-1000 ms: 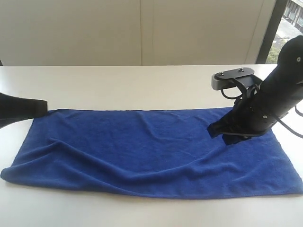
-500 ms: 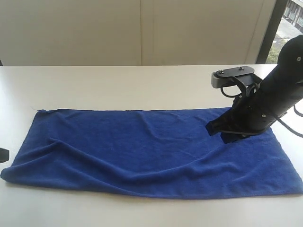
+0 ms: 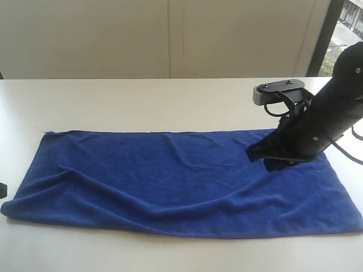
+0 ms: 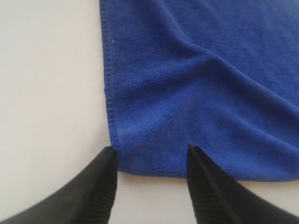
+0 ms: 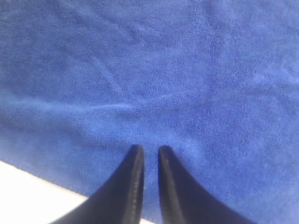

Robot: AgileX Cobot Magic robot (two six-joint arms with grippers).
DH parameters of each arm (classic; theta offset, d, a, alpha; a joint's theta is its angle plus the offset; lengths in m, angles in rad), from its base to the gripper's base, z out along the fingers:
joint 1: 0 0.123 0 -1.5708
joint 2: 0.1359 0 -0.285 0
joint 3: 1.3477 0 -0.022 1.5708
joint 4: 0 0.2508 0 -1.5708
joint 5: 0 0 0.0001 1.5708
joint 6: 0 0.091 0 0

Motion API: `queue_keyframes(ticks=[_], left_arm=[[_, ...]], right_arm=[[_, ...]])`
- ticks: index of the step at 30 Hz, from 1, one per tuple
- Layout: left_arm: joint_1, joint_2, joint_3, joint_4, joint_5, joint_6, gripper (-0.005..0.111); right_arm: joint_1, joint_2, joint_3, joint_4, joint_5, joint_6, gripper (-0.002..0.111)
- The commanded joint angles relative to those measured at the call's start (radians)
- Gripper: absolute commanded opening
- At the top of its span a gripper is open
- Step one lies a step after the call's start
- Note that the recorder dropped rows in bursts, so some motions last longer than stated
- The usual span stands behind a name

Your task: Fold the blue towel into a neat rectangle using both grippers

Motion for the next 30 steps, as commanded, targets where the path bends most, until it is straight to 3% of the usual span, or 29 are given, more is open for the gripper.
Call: queue_keyframes(ticks=[1,15,19,25,30], left_arm=[[0.001,0.061,-0.003,-0.01,0.001,0.019,0.056],[-0.001,0.252,-0.087,-0.01,0.037,0.071,0.056],[-0.001,0.277,-0.1,-0.01,0.102,0.083,0.056],[-0.001,0.288,-0.109,-0.051,0.212,0.145,0.041],[-0.001,0.288,-0.138,-0.088,0.31,0.173,0.04]], right_arm=[[-0.003,-0.01,0.003,0.006,0.003,-0.013,0.012],[-0.003,-0.01,0.003,0.007,0.014,-0.016,0.012],[-0.003,-0.01,0.003,0.007,0.01,-0.016,0.012],[-0.003,-0.01,0.003,0.007,0.008,-0.016,0.012],[-0.003,-0.01,0.003,0.007,0.008,-0.016,0.012]])
